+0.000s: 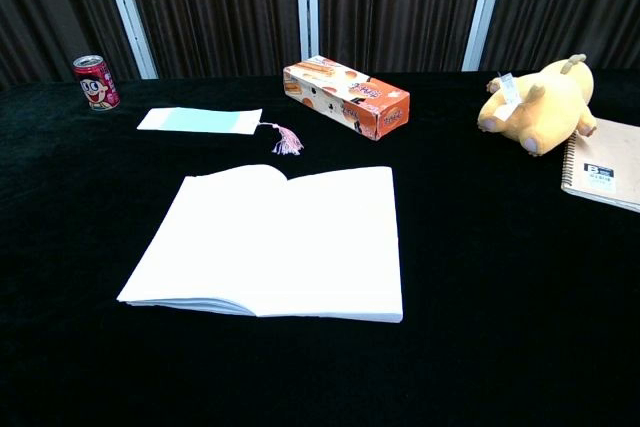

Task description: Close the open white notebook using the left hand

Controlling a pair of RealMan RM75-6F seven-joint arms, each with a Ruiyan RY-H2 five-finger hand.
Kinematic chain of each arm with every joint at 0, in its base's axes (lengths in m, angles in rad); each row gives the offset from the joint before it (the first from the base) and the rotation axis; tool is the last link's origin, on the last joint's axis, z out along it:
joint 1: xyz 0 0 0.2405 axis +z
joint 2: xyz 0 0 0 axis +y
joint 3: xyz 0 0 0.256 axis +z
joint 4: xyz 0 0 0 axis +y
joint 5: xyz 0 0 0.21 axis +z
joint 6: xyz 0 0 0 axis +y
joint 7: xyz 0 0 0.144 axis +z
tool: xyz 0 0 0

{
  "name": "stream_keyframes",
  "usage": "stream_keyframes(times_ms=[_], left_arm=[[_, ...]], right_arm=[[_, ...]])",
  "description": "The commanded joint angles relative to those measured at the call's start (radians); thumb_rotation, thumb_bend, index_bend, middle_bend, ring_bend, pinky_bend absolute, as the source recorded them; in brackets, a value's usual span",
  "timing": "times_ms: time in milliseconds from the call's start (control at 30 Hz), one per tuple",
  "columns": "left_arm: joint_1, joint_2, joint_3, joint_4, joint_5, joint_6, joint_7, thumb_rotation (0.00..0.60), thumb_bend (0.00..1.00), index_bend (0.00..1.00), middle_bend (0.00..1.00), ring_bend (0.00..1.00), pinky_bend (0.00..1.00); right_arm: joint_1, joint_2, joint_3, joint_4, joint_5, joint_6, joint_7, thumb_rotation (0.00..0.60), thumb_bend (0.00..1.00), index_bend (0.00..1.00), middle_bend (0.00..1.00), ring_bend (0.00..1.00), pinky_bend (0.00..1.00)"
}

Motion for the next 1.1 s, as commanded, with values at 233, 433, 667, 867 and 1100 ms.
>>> stream_keyframes(times_ms=[233,433,667,867,1100], left_arm=[[-0.004,-0.005,-0.001,0.006,-0.008,-0.008,-0.003,0.6,0.11,0.0,0.0,0.0,0.0],[-0.004,0.003,0.011,-0.002,0.003,-0.014,0.006,0.6,0.11,0.0,0.0,0.0,0.0],[-0.016,-0.007,0.023,0.002,-0.005,-0.054,0.023,0.6,0.11,0.0,0.0,0.0,0.0],[-0.033,-0.036,0.036,0.002,0.009,-0.085,0.043,0.6,0.16,0.0,0.0,0.0,0.0],[-0.079,-0.093,0.054,-0.027,0.052,-0.143,0.12,0.6,0.16,0.0,0.0,0.0,0.0]], right_arm=[[0.002,-0.005,-0.002,0.005,0.005,-0.01,-0.003,0.6,0.07,0.05,0.0,0.0,0.0],[0.0,-0.006,-0.003,0.002,-0.007,0.001,-0.007,0.6,0.07,0.05,0.0,0.0,0.0],[-0.002,-0.001,-0.003,-0.003,-0.001,-0.003,0.004,0.6,0.07,0.05,0.0,0.0,0.0],[-0.004,0.003,-0.006,-0.006,-0.006,-0.004,0.014,0.6,0.07,0.05,0.0,0.0,0.0],[-0.006,0.008,-0.006,-0.011,-0.005,-0.003,0.026,0.6,0.07,0.05,0.0,0.0,0.0]])
